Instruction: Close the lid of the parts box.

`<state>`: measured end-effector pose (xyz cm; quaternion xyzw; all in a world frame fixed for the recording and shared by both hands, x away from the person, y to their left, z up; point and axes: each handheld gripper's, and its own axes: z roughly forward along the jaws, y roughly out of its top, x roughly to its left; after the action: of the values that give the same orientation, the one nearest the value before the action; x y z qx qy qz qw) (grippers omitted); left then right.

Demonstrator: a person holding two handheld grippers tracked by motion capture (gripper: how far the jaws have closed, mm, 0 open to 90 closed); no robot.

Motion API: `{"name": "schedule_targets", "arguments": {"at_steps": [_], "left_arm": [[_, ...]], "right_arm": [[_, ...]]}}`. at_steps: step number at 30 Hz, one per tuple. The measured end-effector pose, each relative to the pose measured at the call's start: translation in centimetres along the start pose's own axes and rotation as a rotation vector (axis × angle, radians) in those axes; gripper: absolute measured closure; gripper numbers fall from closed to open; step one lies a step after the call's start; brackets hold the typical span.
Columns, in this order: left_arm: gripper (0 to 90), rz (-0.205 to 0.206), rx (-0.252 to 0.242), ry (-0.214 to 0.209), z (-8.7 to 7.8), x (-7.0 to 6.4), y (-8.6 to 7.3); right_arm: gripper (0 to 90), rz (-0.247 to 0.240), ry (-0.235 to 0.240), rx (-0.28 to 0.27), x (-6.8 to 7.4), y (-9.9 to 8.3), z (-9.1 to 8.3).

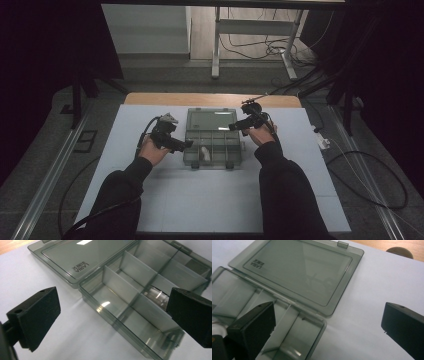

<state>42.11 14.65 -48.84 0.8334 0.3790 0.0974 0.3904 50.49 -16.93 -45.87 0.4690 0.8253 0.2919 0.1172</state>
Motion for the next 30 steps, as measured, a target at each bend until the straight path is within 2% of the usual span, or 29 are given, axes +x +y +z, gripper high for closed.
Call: {"name": "schedule_targets", "arguments": {"at_steps": [3,10,13,18,24,27,30], "left_arm": [[0.0,0.018,0.009,0.01,0.3,0.2,0.4],[0.0,-0.009,-0.001,0.008,0.8,0.7,-0.2],[0.0,-0.027,-0.004,-0.02,0.9,1.0,-0.5],[0.0,-0.02,0.006,-0.02,1.0,1.0,-0.6],[0.0,-0.001,0.02,-0.019,1.1,0.9,-0.7],[0.0,0.01,0.02,-0.018,1.1,0.9,-0.7],[0.0,0.019,0.021,-0.013,1.1,0.8,-0.6]], "right_arm": [[0.0,-0.003,-0.009,-0.006,-0.1,0.5,0.7],[0.0,-0.001,-0.036,0.026,-0.4,1.4,2.4],[0.0,0.001,-0.037,0.041,-0.6,1.8,3.0],[0.0,-0.004,-0.059,0.059,-0.8,2.3,4.1],[0.5,-0.006,-0.076,0.108,-1.2,2.6,5.0],[7.8,-0.018,-0.088,0.117,-1.3,2.6,5.3],[19.4,-0.023,-0.091,0.133,-1.4,2.6,5.5]]}}
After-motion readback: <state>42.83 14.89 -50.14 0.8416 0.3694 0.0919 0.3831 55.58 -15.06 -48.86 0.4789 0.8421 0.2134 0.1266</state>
